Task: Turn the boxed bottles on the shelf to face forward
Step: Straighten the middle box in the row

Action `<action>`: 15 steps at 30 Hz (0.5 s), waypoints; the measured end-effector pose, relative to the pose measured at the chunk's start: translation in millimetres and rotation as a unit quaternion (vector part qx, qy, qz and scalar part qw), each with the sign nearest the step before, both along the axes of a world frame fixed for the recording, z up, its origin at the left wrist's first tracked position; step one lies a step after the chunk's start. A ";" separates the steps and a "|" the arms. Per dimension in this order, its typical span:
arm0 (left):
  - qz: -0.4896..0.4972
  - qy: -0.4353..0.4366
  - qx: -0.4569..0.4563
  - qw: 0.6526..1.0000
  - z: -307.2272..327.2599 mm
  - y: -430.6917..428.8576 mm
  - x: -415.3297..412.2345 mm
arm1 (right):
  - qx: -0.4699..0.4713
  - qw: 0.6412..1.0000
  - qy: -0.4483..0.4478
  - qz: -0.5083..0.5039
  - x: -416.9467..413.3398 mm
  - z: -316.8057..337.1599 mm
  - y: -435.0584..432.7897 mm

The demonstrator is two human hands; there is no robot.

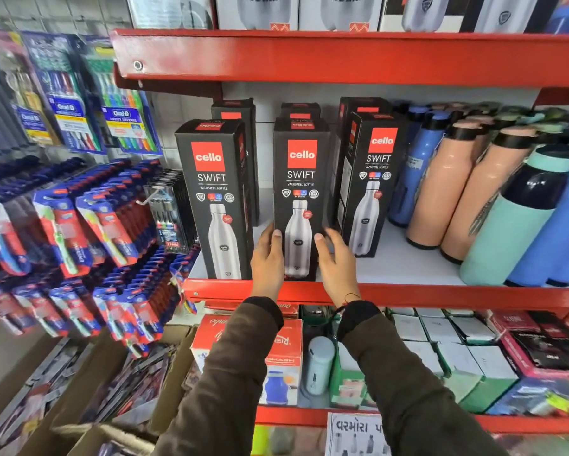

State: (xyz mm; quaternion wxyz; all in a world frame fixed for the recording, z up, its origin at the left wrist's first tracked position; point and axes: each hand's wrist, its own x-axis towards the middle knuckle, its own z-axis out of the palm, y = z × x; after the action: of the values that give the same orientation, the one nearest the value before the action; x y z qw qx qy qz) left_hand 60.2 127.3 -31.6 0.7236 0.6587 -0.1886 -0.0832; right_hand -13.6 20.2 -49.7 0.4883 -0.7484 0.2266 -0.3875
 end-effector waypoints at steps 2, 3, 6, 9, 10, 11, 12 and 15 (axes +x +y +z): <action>0.006 -0.004 0.010 1.000 -0.6 3.6 -3.5 | -0.002 1.000 -0.001 0.000 -6.0 0.6 4.4; 0.010 -0.007 0.016 1.000 -0.9 5.2 -4.9 | -0.002 1.000 0.001 0.001 -8.3 1.2 6.0; 0.021 -0.019 0.028 0.999 -1.5 8.6 -10.0 | -0.002 1.000 0.008 0.005 -13.8 2.8 9.3; 0.035 -0.022 0.036 0.998 -1.2 9.6 -14.3 | -0.008 1.000 0.009 0.012 -17.5 2.3 10.7; 0.037 -0.023 0.036 0.998 -1.5 9.9 -15.9 | -0.012 1.000 0.009 0.013 -18.6 1.8 11.1; 0.038 -0.024 0.036 0.998 -1.6 10.2 -17.4 | -0.015 1.000 0.010 0.013 -19.5 1.5 11.5; 0.040 -0.028 0.037 0.998 -1.3 10.6 -18.9 | -0.016 1.000 0.011 0.013 -20.4 1.5 11.9; 0.044 -0.033 0.032 0.998 0.2 10.7 -21.2 | -0.016 1.000 0.012 0.020 -21.9 2.9 12.3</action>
State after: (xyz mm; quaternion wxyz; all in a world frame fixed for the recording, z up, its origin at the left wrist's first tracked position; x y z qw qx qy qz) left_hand 38.9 137.9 -31.3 0.6985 0.6914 -0.1809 -0.0356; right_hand -35.5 32.6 -46.8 0.4813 -0.7651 0.2107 -0.3723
